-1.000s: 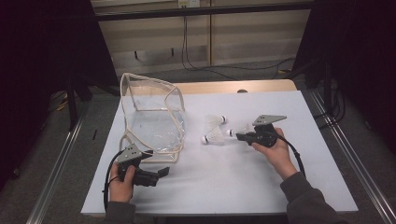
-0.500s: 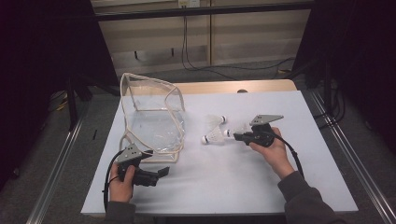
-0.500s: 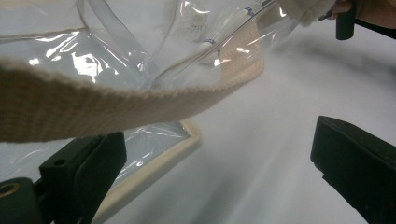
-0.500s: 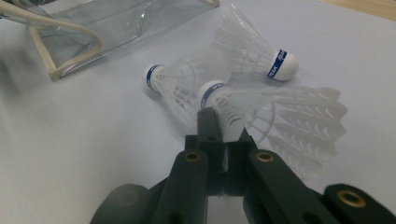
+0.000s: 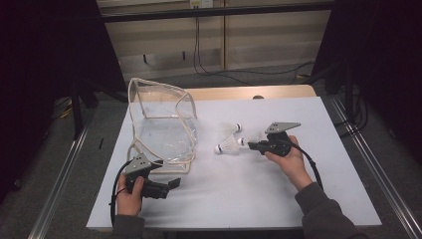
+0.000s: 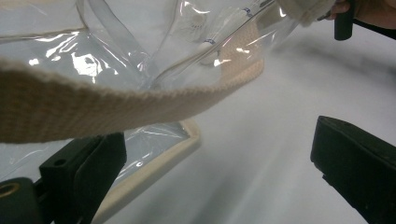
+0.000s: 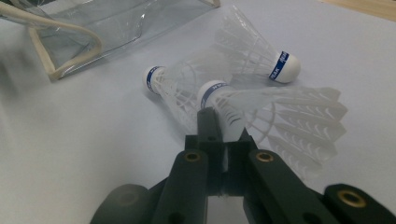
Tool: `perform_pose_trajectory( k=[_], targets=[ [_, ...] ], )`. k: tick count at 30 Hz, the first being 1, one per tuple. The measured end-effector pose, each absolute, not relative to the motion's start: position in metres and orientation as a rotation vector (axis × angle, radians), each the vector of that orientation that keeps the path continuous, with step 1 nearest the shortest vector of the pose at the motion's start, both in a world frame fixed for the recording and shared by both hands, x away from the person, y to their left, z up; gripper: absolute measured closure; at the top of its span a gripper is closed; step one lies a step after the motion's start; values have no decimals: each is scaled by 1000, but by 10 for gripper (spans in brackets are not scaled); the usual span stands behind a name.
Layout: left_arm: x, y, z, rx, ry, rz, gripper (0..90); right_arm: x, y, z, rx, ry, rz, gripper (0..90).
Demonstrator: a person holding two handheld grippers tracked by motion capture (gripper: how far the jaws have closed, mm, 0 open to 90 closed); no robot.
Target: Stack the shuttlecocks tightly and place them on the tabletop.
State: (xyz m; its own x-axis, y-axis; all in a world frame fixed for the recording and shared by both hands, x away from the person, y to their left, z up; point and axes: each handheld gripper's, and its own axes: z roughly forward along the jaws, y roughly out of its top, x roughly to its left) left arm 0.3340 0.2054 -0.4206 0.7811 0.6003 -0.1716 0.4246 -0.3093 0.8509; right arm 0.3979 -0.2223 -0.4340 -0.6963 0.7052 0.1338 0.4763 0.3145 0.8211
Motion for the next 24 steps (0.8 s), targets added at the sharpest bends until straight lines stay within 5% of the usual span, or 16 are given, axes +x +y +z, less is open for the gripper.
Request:
perform_pose_trajectory(
  k=[24],
  targets=[
    [334,205,-421,1951,772,212,37,404,-212,-437,1048,2355,1322,888]
  ],
)
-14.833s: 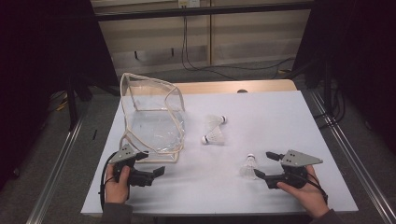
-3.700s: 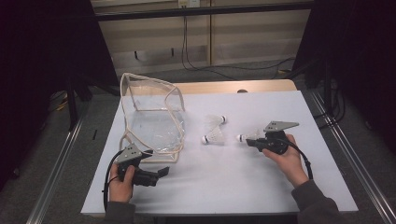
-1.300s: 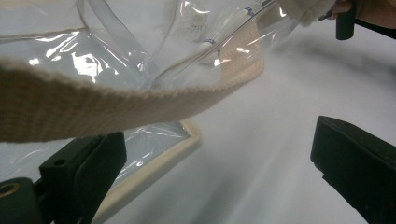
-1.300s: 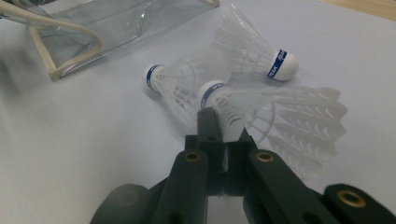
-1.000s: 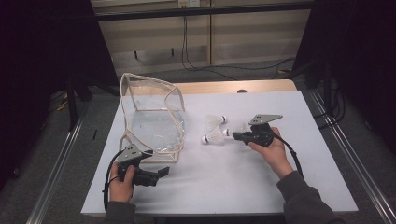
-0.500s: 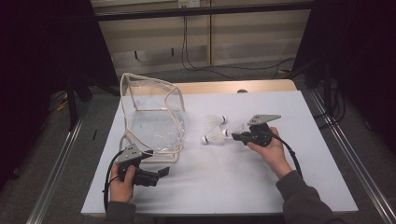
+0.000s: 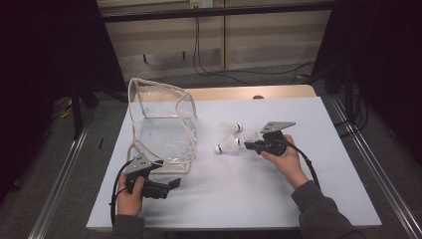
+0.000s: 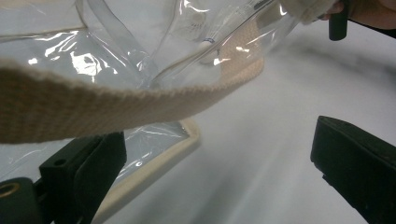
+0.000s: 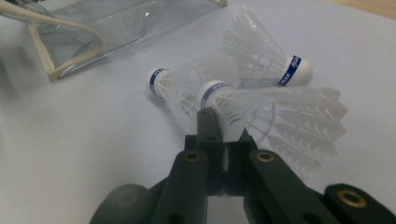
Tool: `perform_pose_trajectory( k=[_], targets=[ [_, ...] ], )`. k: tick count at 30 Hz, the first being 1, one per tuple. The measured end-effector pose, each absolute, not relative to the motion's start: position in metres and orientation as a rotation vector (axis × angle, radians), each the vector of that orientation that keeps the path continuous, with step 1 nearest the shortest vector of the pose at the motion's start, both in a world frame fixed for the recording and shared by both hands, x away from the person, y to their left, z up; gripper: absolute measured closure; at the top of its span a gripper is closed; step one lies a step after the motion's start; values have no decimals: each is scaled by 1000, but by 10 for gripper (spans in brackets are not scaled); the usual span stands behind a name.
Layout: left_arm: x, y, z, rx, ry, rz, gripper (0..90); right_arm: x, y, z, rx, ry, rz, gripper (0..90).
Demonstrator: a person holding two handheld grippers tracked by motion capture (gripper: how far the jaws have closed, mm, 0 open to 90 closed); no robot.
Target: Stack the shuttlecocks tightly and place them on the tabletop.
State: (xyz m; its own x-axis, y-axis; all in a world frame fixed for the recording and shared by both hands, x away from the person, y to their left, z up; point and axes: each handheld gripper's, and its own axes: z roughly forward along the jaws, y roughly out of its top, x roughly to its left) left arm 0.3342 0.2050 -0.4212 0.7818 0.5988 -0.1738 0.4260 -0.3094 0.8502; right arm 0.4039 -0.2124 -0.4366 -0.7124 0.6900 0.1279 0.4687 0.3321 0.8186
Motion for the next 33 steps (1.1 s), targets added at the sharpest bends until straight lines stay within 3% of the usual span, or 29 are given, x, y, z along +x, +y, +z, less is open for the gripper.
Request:
perform_pose_trajectory(
  k=[33],
  targets=[
    [335,205,-422,1953,775,211,37,406,-206,-440,1035,2373,1315,887]
  ],
)
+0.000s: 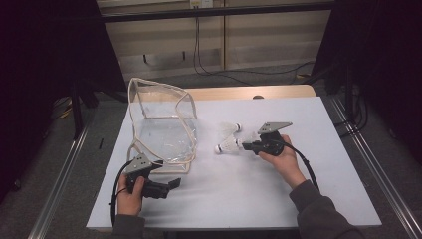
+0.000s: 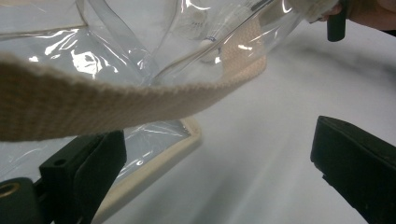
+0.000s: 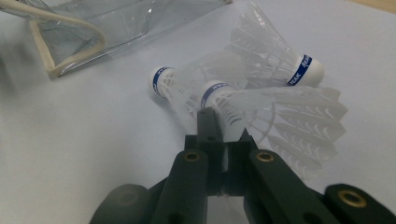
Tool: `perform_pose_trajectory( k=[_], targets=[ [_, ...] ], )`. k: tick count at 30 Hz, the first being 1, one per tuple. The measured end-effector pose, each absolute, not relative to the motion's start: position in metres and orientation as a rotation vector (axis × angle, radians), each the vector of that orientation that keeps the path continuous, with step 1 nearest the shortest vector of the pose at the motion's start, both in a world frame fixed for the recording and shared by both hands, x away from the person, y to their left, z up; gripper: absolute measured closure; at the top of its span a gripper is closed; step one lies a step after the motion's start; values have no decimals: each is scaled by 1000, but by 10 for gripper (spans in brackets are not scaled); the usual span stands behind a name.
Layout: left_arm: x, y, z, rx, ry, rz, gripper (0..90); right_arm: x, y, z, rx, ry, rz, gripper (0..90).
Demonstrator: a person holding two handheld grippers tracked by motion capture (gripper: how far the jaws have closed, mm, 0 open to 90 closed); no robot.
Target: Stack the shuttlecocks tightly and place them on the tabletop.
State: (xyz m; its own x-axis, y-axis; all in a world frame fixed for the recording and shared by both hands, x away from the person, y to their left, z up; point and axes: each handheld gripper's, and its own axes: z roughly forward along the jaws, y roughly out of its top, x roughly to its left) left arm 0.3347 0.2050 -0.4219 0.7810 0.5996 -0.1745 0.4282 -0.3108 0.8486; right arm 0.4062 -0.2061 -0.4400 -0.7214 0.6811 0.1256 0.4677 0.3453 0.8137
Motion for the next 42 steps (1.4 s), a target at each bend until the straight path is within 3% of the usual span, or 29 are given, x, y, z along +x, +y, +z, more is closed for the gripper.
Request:
perform_pose_trajectory(
  k=[42],
  targets=[
    [335,204,-422,1964,770,212,37,411,-192,-441,995,2399,1327,887]
  ],
)
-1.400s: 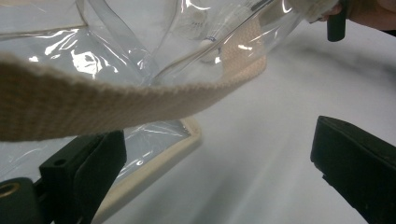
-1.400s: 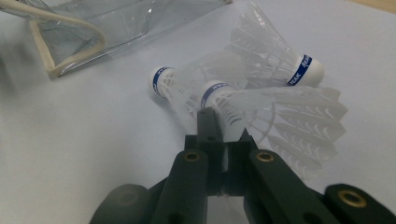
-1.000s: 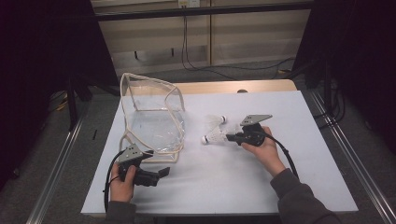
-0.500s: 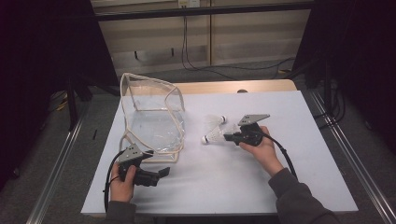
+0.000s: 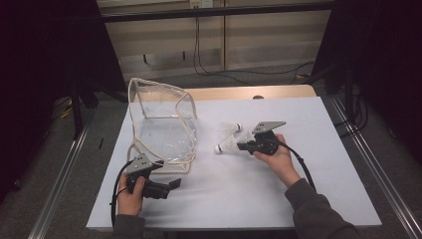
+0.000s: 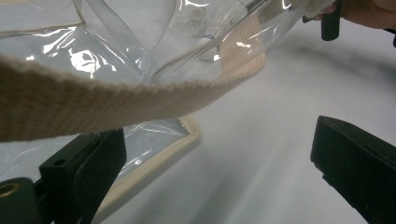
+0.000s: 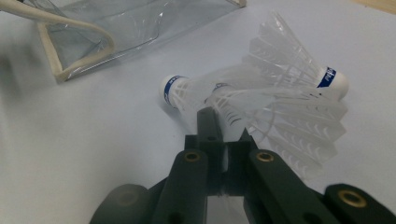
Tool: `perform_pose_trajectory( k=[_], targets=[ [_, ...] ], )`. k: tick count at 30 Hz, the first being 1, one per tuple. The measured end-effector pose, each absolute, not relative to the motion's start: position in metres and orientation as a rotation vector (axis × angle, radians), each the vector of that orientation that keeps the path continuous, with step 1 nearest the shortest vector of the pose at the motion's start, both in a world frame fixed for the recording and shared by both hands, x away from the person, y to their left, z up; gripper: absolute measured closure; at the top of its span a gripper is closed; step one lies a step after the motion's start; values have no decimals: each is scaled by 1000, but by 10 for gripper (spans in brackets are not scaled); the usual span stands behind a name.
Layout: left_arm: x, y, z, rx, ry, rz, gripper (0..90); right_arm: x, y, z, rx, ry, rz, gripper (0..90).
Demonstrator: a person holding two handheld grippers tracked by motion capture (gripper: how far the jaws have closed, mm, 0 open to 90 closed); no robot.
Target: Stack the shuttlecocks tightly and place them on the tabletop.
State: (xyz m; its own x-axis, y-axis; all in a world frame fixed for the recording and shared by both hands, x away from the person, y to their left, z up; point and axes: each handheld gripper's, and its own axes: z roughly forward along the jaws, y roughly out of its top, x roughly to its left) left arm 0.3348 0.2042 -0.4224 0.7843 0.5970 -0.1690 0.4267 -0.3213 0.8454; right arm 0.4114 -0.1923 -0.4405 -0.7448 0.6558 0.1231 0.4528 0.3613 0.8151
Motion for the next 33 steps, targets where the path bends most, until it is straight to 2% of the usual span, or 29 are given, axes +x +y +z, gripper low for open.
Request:
perform_pose_trajectory(
  k=[33],
  targets=[
    [334,203,-423,1964,773,210,37,412,-184,-447,975,2442,1313,886]
  ],
)
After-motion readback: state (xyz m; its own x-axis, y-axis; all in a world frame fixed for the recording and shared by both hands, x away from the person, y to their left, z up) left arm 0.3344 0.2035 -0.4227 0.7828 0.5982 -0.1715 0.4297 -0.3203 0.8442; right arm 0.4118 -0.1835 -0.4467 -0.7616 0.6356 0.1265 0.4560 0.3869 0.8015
